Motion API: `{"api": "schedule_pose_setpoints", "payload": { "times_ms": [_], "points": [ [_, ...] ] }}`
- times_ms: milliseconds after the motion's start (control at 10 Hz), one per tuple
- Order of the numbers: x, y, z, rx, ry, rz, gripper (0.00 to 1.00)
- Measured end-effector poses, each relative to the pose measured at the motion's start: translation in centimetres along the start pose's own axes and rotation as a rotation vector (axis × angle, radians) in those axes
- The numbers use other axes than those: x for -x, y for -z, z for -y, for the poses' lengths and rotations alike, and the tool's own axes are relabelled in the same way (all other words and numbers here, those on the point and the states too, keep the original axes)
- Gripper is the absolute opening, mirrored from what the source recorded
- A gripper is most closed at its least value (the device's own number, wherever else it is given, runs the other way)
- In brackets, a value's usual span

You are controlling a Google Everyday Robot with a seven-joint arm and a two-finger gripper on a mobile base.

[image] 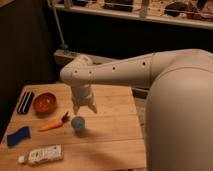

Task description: Drag the ceramic bowl in a circle

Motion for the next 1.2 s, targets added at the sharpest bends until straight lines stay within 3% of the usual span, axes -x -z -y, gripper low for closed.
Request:
{"api": "schedule_pose_setpoints", "payload": {
  "times_ms": [1000,1200],
  "points": [
    [0.2,0.1,-0.1,0.0,0.001,0.0,0.65],
    [2.3,0.5,-1.1,-0.028,0.041,0.015,0.65]
  ]
}}
